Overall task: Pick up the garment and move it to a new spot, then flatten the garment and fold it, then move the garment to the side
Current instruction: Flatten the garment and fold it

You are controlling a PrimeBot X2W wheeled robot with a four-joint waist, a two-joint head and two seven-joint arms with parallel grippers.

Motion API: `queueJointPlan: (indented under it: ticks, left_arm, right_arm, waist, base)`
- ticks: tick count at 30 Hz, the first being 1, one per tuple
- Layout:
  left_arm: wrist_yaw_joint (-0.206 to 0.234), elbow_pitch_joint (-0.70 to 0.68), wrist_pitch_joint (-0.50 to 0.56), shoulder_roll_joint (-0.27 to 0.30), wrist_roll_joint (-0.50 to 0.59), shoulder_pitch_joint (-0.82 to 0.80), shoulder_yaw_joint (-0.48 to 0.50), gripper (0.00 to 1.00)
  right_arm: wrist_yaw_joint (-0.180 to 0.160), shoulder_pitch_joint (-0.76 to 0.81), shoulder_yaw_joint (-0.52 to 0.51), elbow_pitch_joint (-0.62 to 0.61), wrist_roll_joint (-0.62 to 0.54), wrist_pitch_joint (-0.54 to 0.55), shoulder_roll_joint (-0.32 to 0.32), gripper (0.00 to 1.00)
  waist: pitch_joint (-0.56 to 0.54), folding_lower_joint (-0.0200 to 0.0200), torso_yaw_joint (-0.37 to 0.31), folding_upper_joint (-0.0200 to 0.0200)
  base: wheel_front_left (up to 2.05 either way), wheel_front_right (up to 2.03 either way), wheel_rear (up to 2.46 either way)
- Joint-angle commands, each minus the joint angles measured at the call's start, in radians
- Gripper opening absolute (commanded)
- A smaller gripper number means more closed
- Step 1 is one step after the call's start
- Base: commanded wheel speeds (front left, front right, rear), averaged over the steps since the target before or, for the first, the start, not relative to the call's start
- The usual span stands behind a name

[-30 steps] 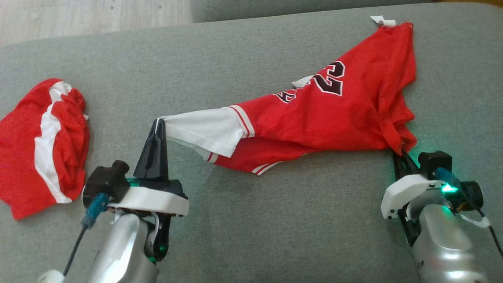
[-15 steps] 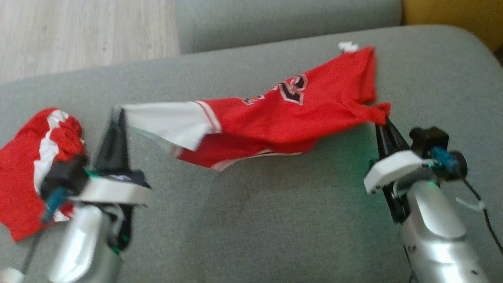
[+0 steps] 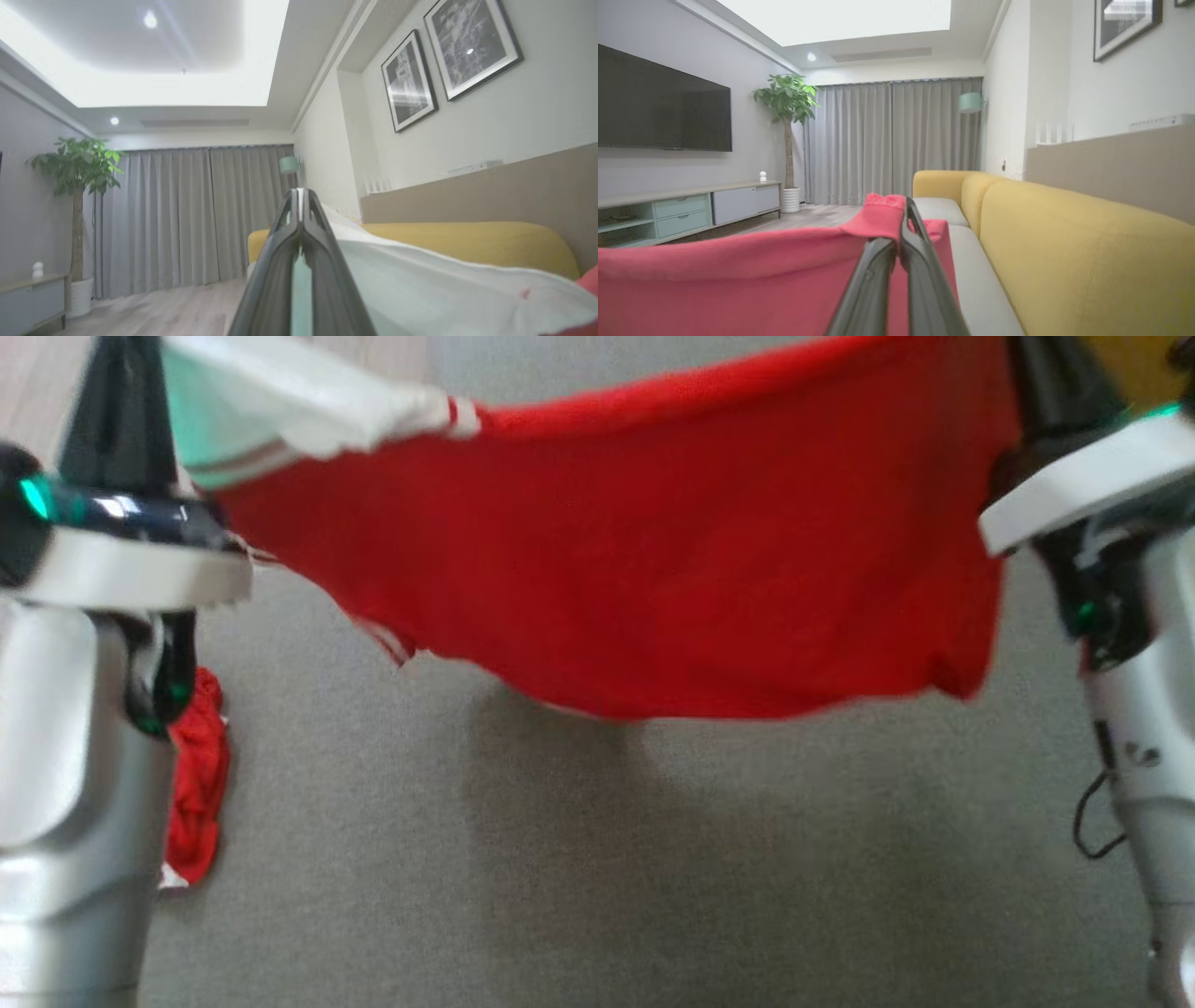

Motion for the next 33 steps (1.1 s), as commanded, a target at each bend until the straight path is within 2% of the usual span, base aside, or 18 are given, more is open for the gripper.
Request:
queueJointPlan:
  ticks: [1,7,8,14,19,22,26,29,33]
  left_arm:
    - [-0.005,-0.059,0.009,0.053,0.004,-0.080,0.032,0.00]
    - [0.010,-0.220,0.080,0.066,-0.031,-0.079,0.053,0.00]
    - [0.010,-0.220,0.080,0.066,-0.031,-0.079,0.053,0.00]
    - [0.042,-0.392,0.168,0.086,-0.072,-0.062,0.090,0.00]
    - [0.035,-0.361,0.219,0.088,-0.086,-0.119,0.068,0.00]
    - [0.004,-0.257,0.228,0.103,-0.074,-0.225,0.026,0.00]
    - [-0.023,-0.045,0.188,0.116,-0.046,-0.428,-0.027,0.00]
    - [-0.032,0.141,0.119,0.124,-0.012,-0.593,-0.062,0.00]
    - [-0.035,0.350,-0.004,0.120,0.026,-0.799,-0.072,0.00]
  right_arm:
    - [-0.001,-0.054,-0.003,-0.075,0.008,0.016,-0.009,0.00]
    - [-0.001,-0.004,-0.066,-0.251,-0.010,0.105,-0.005,0.00]
    - [-0.001,-0.004,-0.066,-0.251,-0.010,0.105,-0.005,0.00]
    - [-0.001,0.087,-0.127,-0.423,-0.033,0.236,0.031,0.00]
    - [-0.001,0.071,-0.160,-0.445,-0.063,0.291,0.050,0.00]
    - [-0.001,-0.008,-0.161,-0.378,-0.072,0.296,0.052,0.00]
    - [-0.001,-0.192,-0.132,-0.193,-0.094,0.240,0.050,0.00]
    - [-0.001,-0.364,-0.106,-0.014,-0.121,0.143,0.053,0.00]
    - [-0.001,-0.574,-0.091,0.207,-0.173,-0.043,0.056,0.00]
  waist:
    - [-0.012,0.0001,0.002,0.0000]
    - [-0.021,0.0001,0.005,0.0000]
    - [-0.021,0.0001,0.005,0.0000]
    - [0.014,0.0001,0.004,0.0000]
    - [0.100,0.0001,0.002,0.0000]
    - [0.192,0.0001,-0.006,0.0000]
    - [0.307,0.0001,-0.021,0.0000]
    - [0.360,0.0001,-0.029,0.0000]
    - [0.400,0.0001,-0.031,0.0000]
  base:
    - [0.00,0.00,0.00]
    - [0.00,0.00,0.00]
    - [0.00,0.00,0.00]
    - [0.00,0.00,0.00]
    - [0.00,0.00,0.00]
    - [0.00,0.00,0.00]
    - [0.00,0.00,0.00]
    - [0.00,0.00,0.00]
    - [0.00,0.00,0.00]
